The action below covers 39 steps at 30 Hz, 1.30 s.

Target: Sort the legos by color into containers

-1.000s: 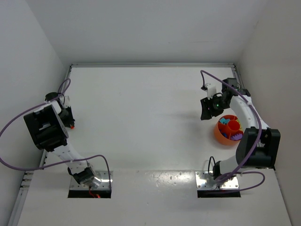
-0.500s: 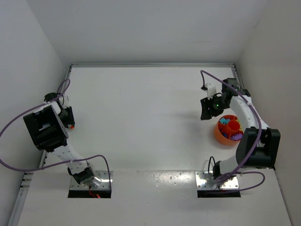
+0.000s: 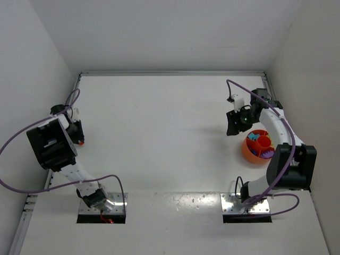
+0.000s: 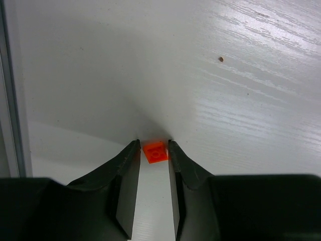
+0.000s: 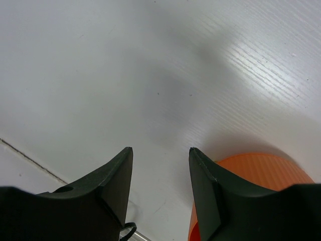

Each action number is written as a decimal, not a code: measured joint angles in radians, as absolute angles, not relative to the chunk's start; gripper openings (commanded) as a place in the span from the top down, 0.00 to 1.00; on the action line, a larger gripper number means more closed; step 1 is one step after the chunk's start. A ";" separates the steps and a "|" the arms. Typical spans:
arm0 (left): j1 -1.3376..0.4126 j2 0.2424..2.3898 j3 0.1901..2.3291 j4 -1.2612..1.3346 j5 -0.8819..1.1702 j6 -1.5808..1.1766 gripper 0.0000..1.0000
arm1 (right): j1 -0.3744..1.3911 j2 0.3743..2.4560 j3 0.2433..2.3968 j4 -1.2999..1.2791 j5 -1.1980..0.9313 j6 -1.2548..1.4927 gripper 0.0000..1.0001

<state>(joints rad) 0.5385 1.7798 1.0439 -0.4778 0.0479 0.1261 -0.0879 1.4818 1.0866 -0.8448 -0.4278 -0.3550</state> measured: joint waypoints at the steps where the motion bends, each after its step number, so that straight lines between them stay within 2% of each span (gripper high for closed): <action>1: 0.538 1.780 1.044 -0.478 0.048 0.127 0.66 | -0.088 1.482 1.087 -0.845 -0.428 -0.355 0.51; 4: 0.538 1.780 1.044 -0.478 0.047 0.131 0.59 | -0.088 1.482 1.087 -0.845 -0.428 -0.355 0.51; 6: 0.539 1.780 1.044 -0.477 0.044 0.136 0.58 | -0.088 1.482 1.087 -0.845 -0.428 -0.355 0.51; 12: 0.538 1.780 1.044 -0.477 0.039 0.148 0.58 | -0.088 1.482 1.087 -0.844 -0.427 -0.355 0.49; 18: 0.538 1.780 1.044 -0.478 0.043 0.154 0.63 | -0.088 1.482 1.087 -0.844 -0.428 -0.355 0.49; 39: 0.539 1.790 1.058 -0.500 0.052 0.175 0.63 | -0.076 1.482 1.076 -0.838 -0.429 -0.352 0.49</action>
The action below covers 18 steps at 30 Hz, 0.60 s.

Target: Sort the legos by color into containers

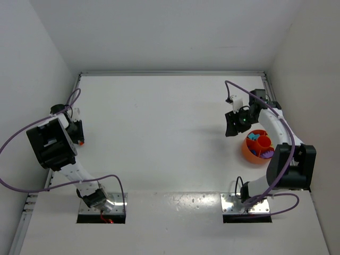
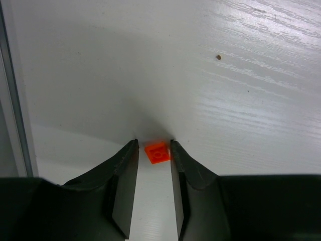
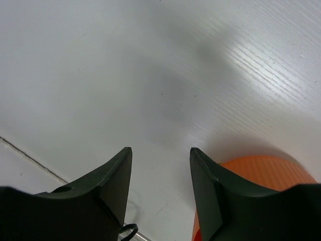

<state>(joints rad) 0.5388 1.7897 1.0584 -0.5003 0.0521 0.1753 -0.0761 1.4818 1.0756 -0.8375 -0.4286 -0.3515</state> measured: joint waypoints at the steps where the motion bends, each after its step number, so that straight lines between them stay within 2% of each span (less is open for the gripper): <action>1: 0.539 1.790 1.058 -0.501 0.052 0.176 0.63 | -0.076 1.482 1.074 -0.837 -0.429 -0.351 0.49; 4: 0.539 1.790 1.058 -0.501 0.054 0.178 0.65 | -0.076 1.482 1.071 -0.835 -0.429 -0.347 0.49; 12: 0.538 1.794 1.065 -0.515 0.062 0.193 0.91 | -0.076 1.482 1.060 -0.821 -0.429 -0.344 0.49; 18: 0.538 1.794 1.065 -0.517 0.068 0.208 0.97 | -0.076 1.482 1.045 -0.816 -0.430 -0.342 0.49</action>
<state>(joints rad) 0.5385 1.7943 1.0649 -0.5167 0.0685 0.2077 -0.0761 1.4818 1.0451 -0.8162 -0.4305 -0.3424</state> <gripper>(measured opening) 0.221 0.504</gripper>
